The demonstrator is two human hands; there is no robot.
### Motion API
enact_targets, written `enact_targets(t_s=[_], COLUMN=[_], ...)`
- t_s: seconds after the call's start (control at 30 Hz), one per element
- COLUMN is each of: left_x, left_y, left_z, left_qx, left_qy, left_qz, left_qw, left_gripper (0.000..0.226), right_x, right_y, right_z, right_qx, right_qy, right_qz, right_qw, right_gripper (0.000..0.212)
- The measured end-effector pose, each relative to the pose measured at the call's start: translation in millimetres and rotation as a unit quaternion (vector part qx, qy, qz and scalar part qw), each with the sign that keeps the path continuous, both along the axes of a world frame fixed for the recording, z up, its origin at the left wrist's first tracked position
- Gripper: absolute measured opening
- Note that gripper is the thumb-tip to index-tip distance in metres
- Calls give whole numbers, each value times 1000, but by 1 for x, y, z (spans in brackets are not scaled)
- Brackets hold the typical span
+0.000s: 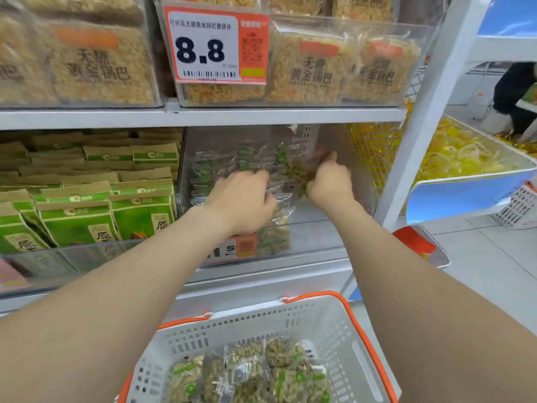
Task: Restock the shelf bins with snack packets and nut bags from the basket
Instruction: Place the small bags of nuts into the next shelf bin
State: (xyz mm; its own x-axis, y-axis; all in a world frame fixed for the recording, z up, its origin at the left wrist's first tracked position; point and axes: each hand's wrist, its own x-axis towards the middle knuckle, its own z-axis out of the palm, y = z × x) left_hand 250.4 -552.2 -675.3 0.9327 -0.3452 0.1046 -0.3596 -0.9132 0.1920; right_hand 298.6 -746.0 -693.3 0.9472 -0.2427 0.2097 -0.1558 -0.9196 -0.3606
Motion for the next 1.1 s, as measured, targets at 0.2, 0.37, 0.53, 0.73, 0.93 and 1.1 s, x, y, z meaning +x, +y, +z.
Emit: enact_targets(t_s=[0.2,0.37,0.53,0.73,0.93,1.1], left_x=[3,2,0,-7,-30,-61], left_y=[0,0,0,1,4,15], left_z=[-3,-3,-2,1,13,24], left_qx=[4,3,3,4,-4,-53], left_qy=[-13,-14,-7,-16,-49,-89], left_qz=[-5,-5,-7,-5,-11,-31], left_qw=[1000,1000,1000,1000,999,994], left_gripper=[38,38,41,46,48,28], right_x=[20,18,12,-4,-32,-98], right_y=[2,2,8,6,15,28], right_z=[-6,-5,-3,3,21,43], right_qx=[162,249,267,159,62,67], right_qy=[8,-27,49,110,-67,-141], right_qz=[-20,-40,53,87,98,226], right_qw=[987,967,961,977,991,961], right_gripper=[36,42,30,37,35,31])
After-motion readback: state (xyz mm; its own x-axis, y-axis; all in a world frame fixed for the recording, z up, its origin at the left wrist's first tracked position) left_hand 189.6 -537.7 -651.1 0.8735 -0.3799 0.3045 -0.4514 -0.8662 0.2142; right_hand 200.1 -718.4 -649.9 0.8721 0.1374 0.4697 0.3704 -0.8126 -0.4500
